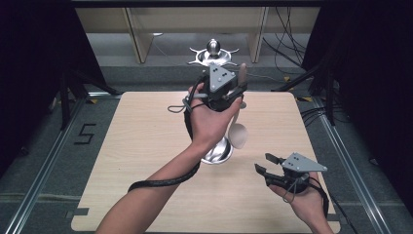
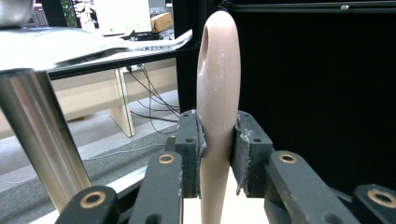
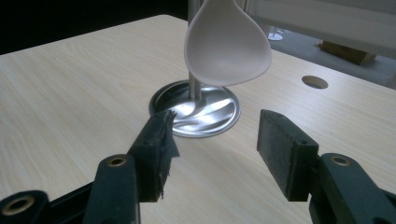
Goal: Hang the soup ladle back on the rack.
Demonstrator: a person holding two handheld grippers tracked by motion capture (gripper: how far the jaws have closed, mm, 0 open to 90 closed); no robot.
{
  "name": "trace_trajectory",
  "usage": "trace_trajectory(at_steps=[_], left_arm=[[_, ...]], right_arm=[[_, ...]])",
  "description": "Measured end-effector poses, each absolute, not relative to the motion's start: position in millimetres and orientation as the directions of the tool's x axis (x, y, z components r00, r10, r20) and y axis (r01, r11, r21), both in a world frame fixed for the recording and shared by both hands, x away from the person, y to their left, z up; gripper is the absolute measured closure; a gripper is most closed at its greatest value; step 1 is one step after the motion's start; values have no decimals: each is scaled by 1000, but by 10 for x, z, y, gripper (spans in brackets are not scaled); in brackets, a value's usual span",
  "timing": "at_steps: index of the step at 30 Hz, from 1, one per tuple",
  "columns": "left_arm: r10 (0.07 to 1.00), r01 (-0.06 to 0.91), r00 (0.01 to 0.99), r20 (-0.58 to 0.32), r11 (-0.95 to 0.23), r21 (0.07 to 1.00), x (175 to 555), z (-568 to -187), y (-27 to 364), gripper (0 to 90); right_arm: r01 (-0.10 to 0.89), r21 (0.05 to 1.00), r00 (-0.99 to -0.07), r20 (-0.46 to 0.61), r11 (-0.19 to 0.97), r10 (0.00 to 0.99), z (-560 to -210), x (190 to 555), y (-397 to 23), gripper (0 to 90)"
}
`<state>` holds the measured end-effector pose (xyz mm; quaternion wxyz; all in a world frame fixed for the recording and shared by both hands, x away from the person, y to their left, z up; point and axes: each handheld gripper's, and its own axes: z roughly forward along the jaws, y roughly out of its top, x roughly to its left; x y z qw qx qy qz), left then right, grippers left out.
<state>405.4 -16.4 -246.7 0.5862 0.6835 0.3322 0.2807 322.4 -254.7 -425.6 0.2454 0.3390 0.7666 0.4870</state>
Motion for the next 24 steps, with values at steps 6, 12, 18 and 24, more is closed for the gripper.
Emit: trace_trajectory(at_steps=[6, 12, 18, 24], left_arm=[[787, 131, 617, -12, -88, 988, 4060, -2467, -159, 731], [793, 115, 609, 3, -92, 989, 4070, -2451, -139, 731], [795, 119, 607, -2, -89, 989, 4078, -2445, -130, 731], [797, 120, 604, -5, -84, 989, 4079, -2446, -122, 731]], right_arm=[[283, 917, -648, -34, 282, 761, -4259, 3228, -2545, 462], [288, 914, -649, -33, 285, 760, -4263, 3229, -2539, 460], [282, 914, -649, -43, 292, 760, -4265, 3230, -2538, 460], [274, 913, -652, -56, 303, 756, -4267, 3239, -2549, 459]])
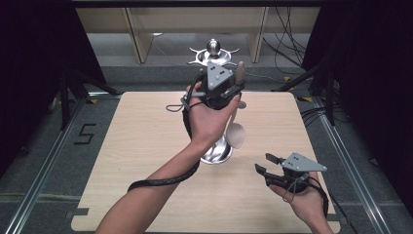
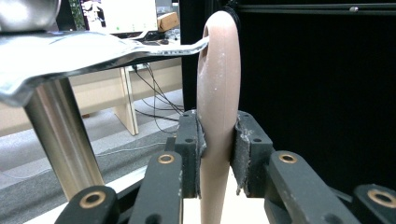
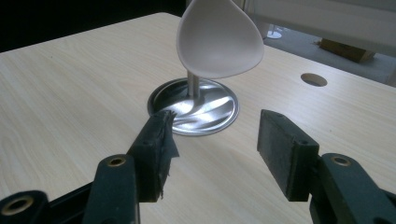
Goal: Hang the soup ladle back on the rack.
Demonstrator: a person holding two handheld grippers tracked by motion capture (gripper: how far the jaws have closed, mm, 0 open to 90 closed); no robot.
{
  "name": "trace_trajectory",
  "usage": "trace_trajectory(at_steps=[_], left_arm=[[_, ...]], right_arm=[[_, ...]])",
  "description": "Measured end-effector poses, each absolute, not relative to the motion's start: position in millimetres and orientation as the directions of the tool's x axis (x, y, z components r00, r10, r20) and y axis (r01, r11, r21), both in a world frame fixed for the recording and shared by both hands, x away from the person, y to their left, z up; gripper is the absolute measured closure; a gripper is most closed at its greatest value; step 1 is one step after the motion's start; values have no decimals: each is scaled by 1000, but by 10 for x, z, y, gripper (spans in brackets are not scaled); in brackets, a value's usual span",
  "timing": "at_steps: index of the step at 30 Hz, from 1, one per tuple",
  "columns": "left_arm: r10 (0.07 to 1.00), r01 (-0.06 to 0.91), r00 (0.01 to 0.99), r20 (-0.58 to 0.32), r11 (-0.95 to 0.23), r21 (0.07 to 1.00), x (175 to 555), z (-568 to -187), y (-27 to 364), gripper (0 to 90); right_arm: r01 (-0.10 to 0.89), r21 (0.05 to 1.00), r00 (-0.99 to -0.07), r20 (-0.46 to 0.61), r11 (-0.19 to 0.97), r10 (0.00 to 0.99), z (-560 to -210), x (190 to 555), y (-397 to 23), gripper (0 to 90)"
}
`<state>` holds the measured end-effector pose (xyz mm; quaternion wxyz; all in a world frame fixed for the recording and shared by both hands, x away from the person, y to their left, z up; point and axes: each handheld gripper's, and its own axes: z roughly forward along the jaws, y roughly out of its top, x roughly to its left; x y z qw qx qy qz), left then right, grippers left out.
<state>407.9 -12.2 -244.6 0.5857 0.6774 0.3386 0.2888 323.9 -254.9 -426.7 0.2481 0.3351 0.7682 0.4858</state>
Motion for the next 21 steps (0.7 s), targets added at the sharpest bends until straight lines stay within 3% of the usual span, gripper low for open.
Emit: trace_trajectory(at_steps=[21], left_arm=[[812, 142, 584, -27, -69, 987, 4097, -2471, -85, 730]], right_arm=[[287, 916, -640, -33, 280, 768, -4305, 3238, -2524, 457]])
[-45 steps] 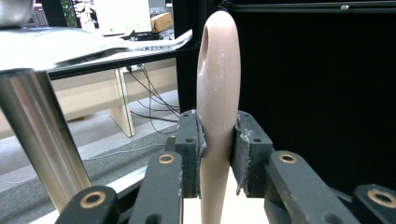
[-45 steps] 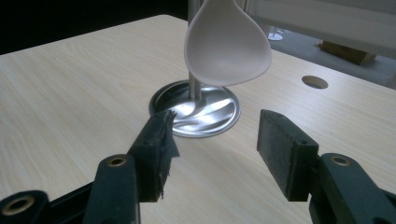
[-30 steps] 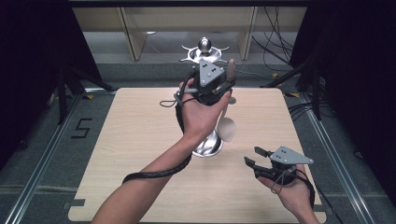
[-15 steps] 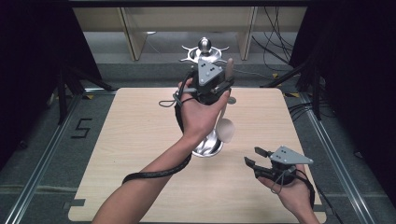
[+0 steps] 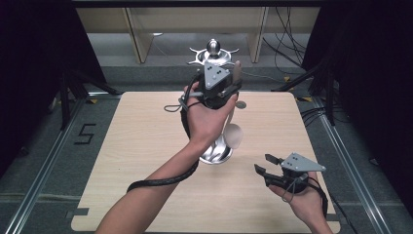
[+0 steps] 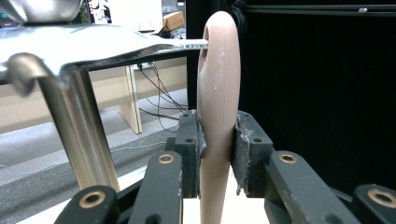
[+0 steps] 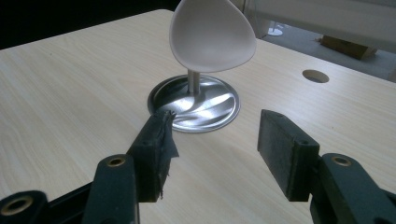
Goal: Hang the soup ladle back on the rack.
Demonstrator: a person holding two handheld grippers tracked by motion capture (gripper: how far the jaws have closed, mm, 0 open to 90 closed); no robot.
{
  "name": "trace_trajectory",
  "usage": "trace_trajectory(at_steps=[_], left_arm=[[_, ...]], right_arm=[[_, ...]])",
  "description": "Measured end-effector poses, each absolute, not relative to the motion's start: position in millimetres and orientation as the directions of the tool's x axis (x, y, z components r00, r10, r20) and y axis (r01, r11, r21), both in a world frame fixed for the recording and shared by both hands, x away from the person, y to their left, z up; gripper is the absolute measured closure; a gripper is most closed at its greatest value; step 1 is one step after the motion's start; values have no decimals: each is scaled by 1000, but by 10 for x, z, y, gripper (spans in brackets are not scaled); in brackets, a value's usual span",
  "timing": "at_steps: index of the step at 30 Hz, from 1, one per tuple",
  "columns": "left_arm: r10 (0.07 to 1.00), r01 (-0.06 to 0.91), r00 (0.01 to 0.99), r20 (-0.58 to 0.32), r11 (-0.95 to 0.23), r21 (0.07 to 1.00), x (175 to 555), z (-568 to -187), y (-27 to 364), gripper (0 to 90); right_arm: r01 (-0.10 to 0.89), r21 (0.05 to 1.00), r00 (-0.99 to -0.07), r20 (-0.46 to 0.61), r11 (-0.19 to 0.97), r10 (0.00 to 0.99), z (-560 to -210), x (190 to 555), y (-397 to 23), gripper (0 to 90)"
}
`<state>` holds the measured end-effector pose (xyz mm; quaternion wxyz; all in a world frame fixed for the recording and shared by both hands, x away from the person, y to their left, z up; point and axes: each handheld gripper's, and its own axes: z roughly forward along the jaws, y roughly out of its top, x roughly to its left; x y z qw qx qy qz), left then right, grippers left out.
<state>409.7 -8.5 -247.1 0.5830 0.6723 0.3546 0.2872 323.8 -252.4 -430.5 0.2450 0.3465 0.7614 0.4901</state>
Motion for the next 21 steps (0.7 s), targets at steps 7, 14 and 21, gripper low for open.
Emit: trace_trajectory(at_steps=[7, 14, 21], left_arm=[[816, 143, 577, -29, -66, 987, 4111, -2486, -69, 730], [818, 144, 574, -30, -64, 988, 4120, -2492, -49, 729], [822, 138, 569, -24, -66, 988, 4119, -2496, -45, 729]], right_arm=[[299, 907, -649, -36, 298, 760, -4297, 3235, -2541, 457], [303, 905, -649, -33, 298, 760, -4302, 3234, -2541, 456], [303, 904, -648, -36, 301, 760, -4309, 3236, -2536, 455]])
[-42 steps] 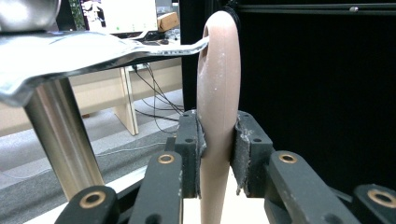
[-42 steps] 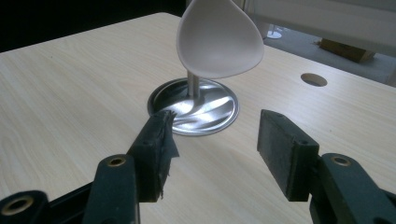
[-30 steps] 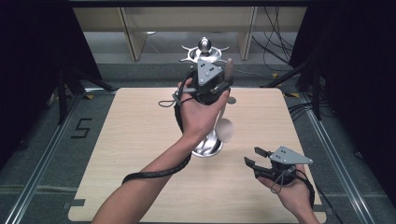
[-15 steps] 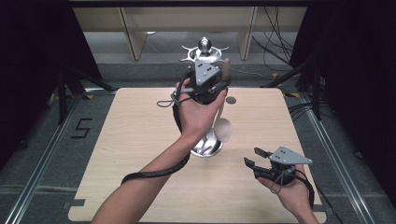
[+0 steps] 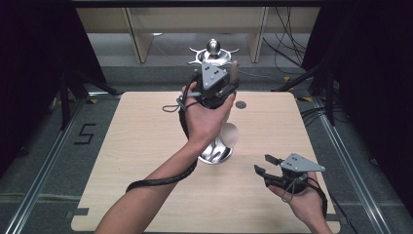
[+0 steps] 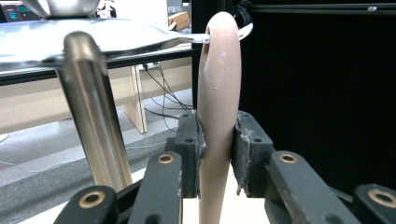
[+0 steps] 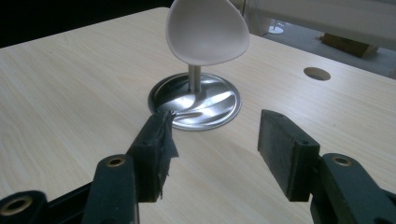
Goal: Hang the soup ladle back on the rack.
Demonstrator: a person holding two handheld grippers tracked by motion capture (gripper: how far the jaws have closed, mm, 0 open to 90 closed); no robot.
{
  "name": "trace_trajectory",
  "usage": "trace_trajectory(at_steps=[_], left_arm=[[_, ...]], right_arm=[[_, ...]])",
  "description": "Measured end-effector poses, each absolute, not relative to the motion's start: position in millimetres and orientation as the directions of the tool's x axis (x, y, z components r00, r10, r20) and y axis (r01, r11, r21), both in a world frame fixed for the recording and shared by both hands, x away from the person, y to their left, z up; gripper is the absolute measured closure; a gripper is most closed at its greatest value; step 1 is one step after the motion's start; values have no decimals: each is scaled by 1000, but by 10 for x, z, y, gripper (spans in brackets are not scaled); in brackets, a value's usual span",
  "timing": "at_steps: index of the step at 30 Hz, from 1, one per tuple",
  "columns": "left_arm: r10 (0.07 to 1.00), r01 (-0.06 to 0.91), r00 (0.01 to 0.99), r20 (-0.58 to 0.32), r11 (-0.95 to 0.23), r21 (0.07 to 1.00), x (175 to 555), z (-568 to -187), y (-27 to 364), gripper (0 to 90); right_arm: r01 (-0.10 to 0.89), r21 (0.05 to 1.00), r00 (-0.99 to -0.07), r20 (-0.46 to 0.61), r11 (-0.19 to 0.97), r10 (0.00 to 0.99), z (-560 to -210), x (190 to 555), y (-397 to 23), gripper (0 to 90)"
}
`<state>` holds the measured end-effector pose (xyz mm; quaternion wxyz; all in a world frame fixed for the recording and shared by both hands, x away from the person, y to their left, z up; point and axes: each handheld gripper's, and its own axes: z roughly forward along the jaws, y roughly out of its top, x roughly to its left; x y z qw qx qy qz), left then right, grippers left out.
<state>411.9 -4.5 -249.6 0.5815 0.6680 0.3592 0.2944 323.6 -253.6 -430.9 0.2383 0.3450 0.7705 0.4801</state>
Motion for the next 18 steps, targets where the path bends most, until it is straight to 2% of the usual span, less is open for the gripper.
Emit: trace_trajectory(at_steps=[6, 7, 9, 18], left_arm=[[823, 121, 568, -12, -70, 990, 4122, -2505, -50, 725], [820, 92, 571, 40, -113, 989, 4138, -2498, -27, 723], [820, 74, 570, 59, -123, 990, 4136, -2502, -28, 713], [808, 51, 582, 93, -150, 987, 4075, -2599, -46, 591]], right_arm=[[309, 902, -652, -31, 302, 758, -4317, 3239, -2536, 453], [308, 903, -651, -30, 300, 758, -4319, 3239, -2534, 452], [308, 904, -646, -30, 297, 763, -4319, 3235, -2536, 451], [328, 897, -646, -15, 295, 763, -4322, 3227, -2549, 448]])
